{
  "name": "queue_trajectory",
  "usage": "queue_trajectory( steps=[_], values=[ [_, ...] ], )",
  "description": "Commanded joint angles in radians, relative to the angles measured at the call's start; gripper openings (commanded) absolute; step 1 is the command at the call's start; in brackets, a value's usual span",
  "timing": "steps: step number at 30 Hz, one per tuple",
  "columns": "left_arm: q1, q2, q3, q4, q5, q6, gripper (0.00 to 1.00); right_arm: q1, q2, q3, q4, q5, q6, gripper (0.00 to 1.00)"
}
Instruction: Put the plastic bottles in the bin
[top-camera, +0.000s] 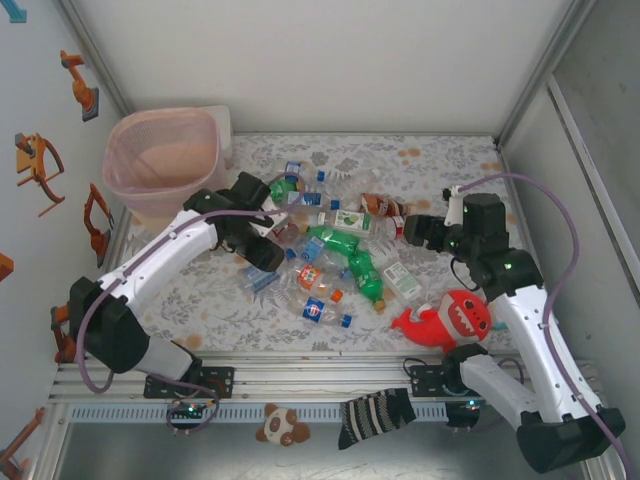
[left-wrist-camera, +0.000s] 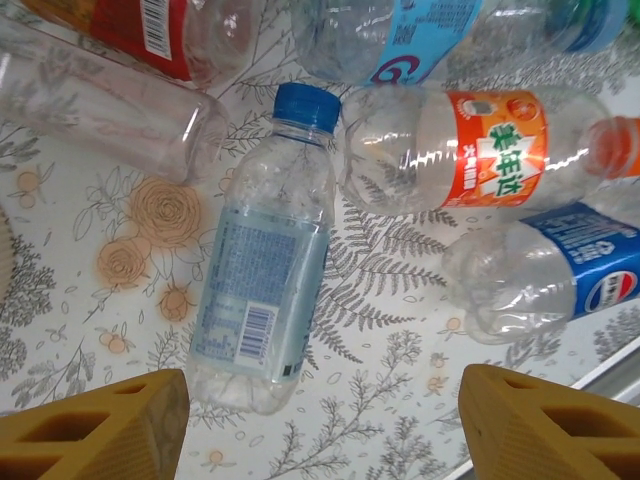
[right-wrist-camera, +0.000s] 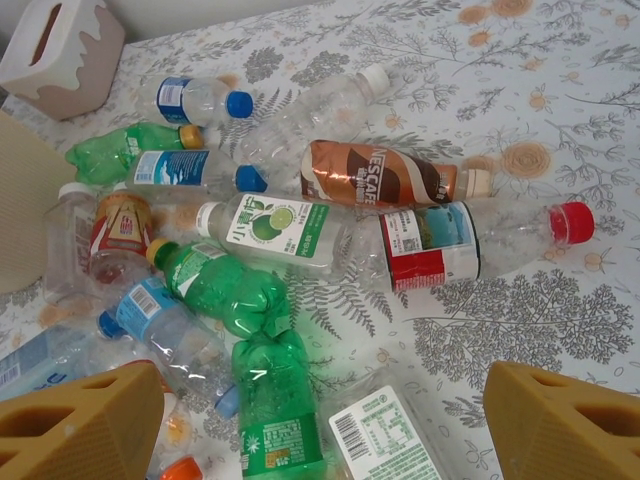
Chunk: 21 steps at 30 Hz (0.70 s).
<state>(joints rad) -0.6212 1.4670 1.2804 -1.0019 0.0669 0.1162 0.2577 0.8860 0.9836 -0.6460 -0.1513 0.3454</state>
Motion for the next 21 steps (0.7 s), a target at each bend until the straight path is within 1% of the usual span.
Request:
queue_trajectory(
  steps=[1,5,12,17,21],
  values=[
    [-0.003,0.033,-0.038,0.078,-0.001,0.1,0.72,0.009,-0.005,-0.016,0.013,0.01,0.015,0.83],
    [-0.004,0.075,-0.083,0.154,-0.018,0.152,0.73,0.01,-0.006,-0.023,0.016,0.013,0.015,0.83],
    [0.0,0.177,-0.07,0.175,-0.026,0.163,0.75,0.011,-0.001,-0.03,0.021,0.018,0.014,0.83],
    [0.0,0.227,-0.081,0.169,-0.1,0.158,0.77,0.011,-0.001,-0.027,0.017,0.022,0.009,0.83],
    [0.001,0.259,-0.082,0.153,-0.125,0.156,0.78,0.011,0.009,-0.03,0.029,0.017,0.011,0.83]
  ],
)
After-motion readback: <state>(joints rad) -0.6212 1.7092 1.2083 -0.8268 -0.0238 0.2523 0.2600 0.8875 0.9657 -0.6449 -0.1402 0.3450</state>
